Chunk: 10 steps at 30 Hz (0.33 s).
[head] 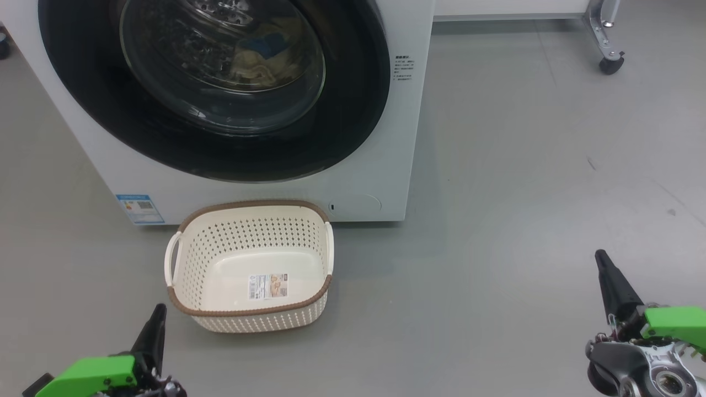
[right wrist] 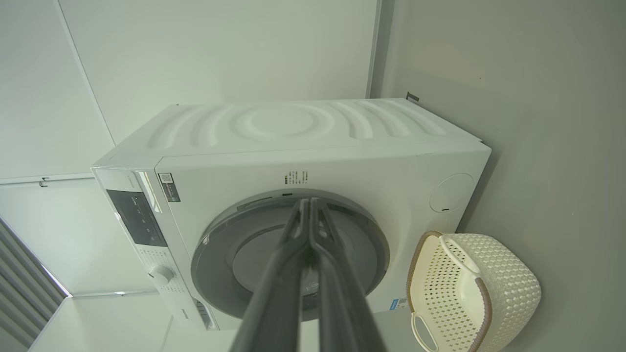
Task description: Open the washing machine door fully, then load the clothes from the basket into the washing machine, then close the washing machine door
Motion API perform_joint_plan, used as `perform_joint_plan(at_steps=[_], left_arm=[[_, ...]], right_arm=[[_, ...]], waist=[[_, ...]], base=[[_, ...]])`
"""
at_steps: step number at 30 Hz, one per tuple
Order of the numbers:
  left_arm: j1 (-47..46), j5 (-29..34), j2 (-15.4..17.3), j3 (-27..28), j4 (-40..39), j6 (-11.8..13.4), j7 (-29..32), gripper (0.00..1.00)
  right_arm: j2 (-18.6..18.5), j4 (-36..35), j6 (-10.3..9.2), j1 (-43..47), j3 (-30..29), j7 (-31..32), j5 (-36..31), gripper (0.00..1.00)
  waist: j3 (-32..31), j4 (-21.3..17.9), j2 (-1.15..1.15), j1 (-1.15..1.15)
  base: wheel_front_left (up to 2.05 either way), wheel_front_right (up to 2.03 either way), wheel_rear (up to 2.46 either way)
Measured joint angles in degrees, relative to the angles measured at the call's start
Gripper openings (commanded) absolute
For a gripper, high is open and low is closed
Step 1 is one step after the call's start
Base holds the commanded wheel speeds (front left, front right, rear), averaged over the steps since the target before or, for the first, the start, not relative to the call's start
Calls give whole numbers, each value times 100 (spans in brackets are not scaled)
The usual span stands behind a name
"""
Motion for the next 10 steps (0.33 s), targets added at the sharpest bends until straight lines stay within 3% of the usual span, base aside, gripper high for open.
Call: perform_joint_plan(at_steps=[10], left_arm=[[0, 0, 0, 0, 0, 0, 0, 0]], right_arm=[[5, 1, 0, -1, -7, 1, 0, 0]], waist=[[0, 0, 0, 0]], base=[[0, 0, 0]])
